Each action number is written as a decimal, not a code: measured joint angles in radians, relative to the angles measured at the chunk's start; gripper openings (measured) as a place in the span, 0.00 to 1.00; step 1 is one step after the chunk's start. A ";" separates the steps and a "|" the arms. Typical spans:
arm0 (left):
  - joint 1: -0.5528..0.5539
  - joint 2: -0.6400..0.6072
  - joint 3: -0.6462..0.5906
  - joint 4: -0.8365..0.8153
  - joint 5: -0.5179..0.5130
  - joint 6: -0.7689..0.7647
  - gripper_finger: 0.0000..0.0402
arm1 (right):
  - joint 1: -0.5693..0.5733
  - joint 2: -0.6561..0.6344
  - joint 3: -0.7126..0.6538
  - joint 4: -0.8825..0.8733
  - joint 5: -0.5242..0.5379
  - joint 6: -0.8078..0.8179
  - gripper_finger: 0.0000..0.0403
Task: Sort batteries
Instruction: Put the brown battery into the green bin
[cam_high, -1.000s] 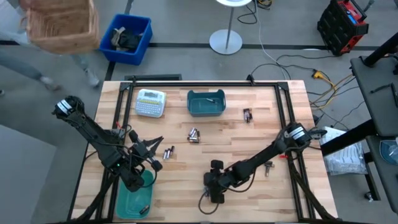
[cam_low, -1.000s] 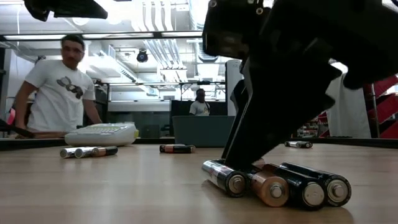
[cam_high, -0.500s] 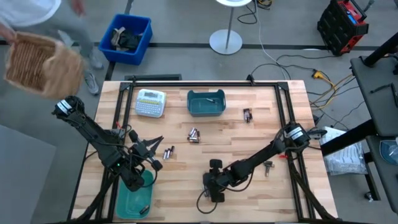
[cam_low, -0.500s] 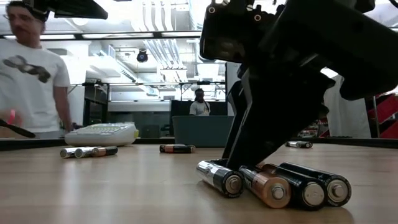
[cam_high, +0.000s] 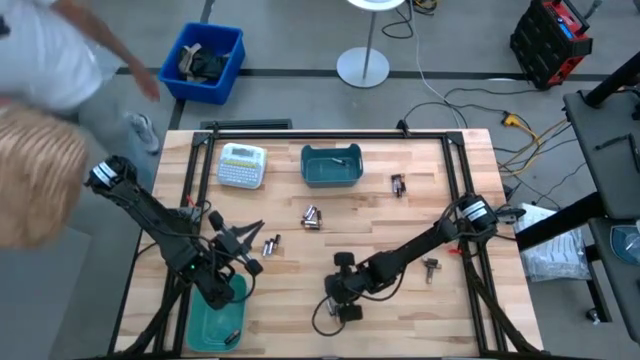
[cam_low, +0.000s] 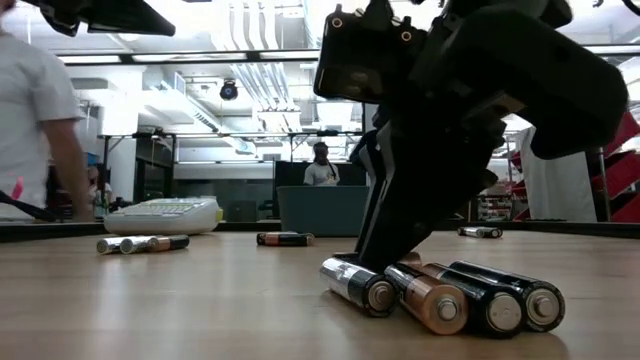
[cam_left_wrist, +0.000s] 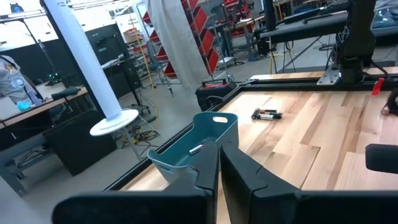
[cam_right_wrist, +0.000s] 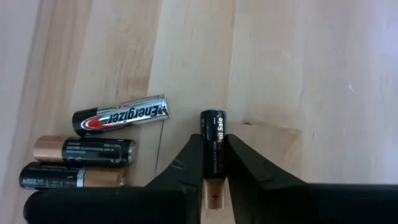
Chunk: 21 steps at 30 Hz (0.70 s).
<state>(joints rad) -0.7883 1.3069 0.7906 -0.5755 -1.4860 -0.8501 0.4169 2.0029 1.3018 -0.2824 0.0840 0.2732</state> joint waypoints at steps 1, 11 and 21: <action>0.000 0.004 0.000 0.000 0.000 0.000 0.00 | -0.004 -0.001 0.000 0.000 -0.006 -0.007 0.09; -0.002 0.012 0.000 0.004 0.007 0.000 0.00 | -0.090 -0.104 -0.004 0.039 -0.008 -0.200 0.09; -0.008 -0.025 0.008 0.003 0.200 0.000 0.00 | -0.247 -0.108 -0.002 0.530 -0.373 -0.360 0.09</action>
<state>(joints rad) -0.7963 1.2819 0.7982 -0.5726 -1.2864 -0.8498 0.1696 1.8946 1.2995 0.2471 -0.2894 -0.0867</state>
